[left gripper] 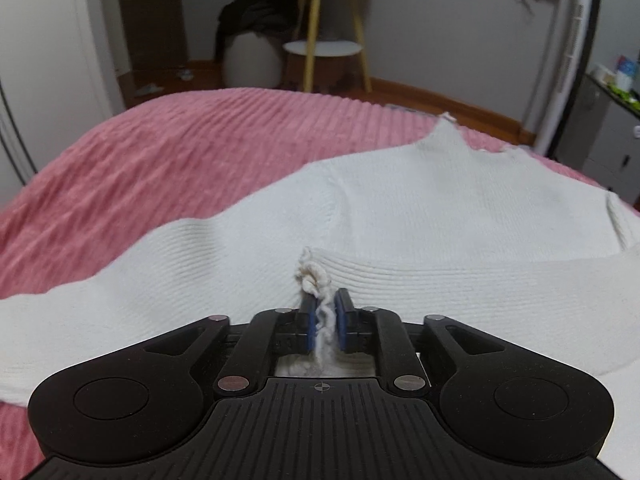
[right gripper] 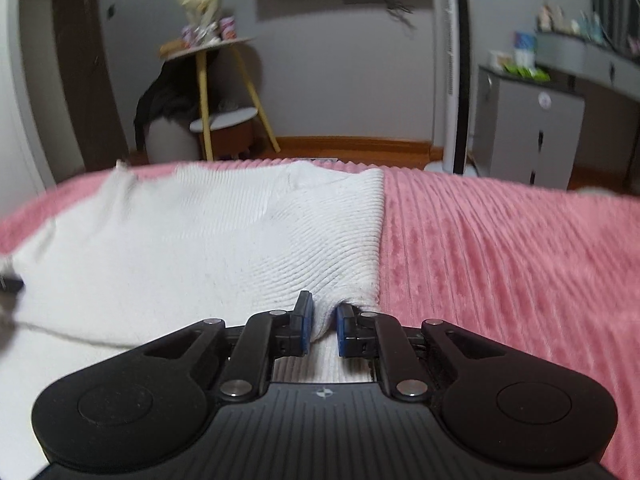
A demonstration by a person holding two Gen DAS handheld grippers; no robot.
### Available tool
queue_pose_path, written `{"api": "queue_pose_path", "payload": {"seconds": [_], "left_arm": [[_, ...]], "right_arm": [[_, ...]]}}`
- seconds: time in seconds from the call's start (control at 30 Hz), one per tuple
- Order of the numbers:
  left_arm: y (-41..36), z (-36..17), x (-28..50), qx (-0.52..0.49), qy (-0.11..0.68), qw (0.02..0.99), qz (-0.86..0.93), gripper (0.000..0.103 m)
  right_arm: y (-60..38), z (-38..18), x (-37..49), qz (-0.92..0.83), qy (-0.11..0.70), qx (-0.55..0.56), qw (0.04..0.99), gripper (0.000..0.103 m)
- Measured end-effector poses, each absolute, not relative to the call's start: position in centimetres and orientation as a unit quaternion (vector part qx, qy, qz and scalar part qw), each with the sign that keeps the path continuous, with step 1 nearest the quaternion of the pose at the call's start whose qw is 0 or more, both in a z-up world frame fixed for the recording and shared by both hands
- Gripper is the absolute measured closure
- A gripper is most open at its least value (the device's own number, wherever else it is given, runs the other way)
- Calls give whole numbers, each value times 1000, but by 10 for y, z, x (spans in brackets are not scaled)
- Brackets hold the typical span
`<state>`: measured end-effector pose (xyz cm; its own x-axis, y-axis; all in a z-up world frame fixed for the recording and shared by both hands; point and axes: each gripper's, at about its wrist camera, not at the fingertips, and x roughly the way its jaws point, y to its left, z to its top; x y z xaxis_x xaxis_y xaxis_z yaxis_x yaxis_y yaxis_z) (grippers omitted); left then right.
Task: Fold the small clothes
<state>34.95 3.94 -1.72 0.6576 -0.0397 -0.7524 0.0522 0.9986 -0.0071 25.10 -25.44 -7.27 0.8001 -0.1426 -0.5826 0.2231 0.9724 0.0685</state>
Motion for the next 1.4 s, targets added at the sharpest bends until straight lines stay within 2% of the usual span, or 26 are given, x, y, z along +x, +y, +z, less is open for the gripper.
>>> {"api": "queue_pose_path", "payload": {"seconds": [0.07,0.13,0.2,0.27,0.3,0.33,0.37,0.4,0.5,0.67,0.7,0.73,0.83,1.03,1.1,1.17,1.2,1.23,1.4], "left_arm": [[45,-14,347,-3,416,909,-18,76],[57,-9,338,-22,415,910,3,38],[74,-2,322,-38,399,916,12,28],[99,6,302,-62,388,920,13,14],[113,8,293,-75,382,921,21,5],[130,10,283,-88,374,923,34,6],[147,12,276,-100,369,923,50,6],[165,13,269,-116,365,921,68,6],[229,13,253,-194,347,908,129,6],[325,1,230,-316,318,865,225,13],[339,-3,228,-332,317,857,234,18],[353,-7,226,-346,317,850,239,28],[387,-24,222,-397,320,824,248,44],[423,-41,217,-488,265,799,234,47],[429,-43,219,-502,255,792,236,51],[434,-43,219,-507,254,789,237,61],[435,-42,220,-503,260,788,240,83],[436,-42,222,-497,272,787,245,93],[411,-6,221,-415,268,842,218,94]], "right_arm": [[-249,-72,254,-97,307,48,945,91],[-246,-71,256,-94,315,30,944,90],[-244,-66,256,-91,323,20,942,88],[-242,-58,248,-93,329,33,939,81],[-242,-53,241,-93,325,48,940,68],[-241,-49,231,-93,319,62,941,45],[-236,-45,219,-98,310,72,943,35],[-232,-42,207,-100,298,78,946,30],[-220,-38,174,-89,281,85,952,30],[-208,-34,160,-71,289,89,950,30],[-207,-35,159,-73,293,91,949,30],[-205,-36,157,-76,297,93,947,30],[-197,-45,151,-94,310,89,942,30],[-188,-57,153,-100,327,91,935,31],[-184,-59,153,-100,329,87,935,31],[-181,-60,154,-101,332,80,934,31],[-180,-60,154,-101,332,77,935,31],[-179,-60,153,-102,332,76,935,31],[-183,-60,154,-102,328,83,935,31]]}}
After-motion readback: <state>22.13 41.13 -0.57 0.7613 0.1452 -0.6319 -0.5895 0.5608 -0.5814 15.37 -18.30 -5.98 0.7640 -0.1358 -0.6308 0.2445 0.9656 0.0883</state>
